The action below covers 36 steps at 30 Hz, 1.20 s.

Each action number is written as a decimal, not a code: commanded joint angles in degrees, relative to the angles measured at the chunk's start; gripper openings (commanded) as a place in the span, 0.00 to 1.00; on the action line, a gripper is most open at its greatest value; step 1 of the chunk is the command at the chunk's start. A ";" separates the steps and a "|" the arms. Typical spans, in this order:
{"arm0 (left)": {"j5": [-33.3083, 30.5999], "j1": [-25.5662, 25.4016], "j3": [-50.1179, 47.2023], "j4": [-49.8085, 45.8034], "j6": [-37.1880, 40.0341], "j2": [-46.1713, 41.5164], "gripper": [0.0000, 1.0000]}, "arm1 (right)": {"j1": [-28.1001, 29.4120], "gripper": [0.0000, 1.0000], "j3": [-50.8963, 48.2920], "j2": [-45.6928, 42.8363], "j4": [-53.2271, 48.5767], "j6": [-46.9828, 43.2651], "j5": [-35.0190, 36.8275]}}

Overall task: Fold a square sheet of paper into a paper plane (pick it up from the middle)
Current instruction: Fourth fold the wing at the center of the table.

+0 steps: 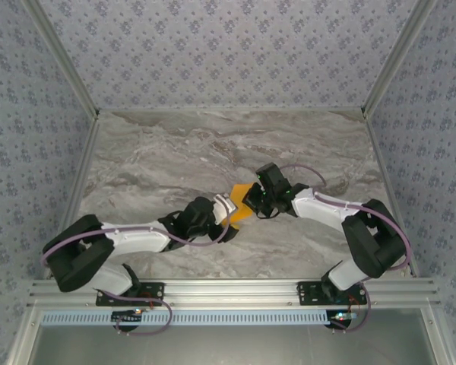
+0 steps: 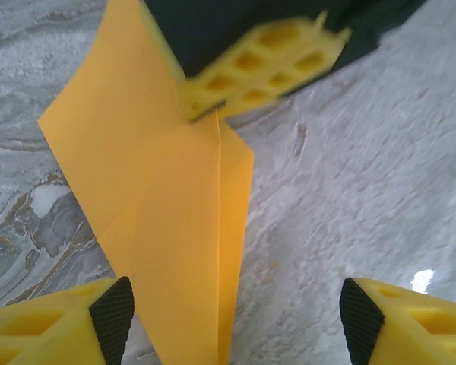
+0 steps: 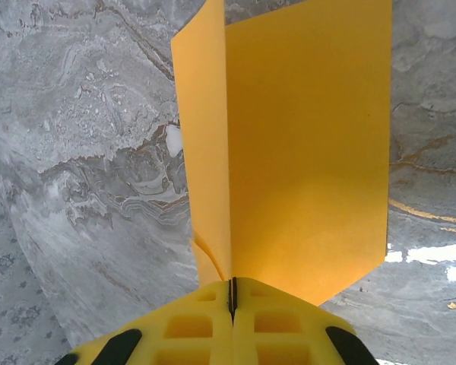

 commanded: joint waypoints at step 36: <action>-3.27 -0.28 4.54 5.54 9.82 9.28 0.22 | -3.05 0.30 1.61 0.80 -4.20 -0.45 -4.57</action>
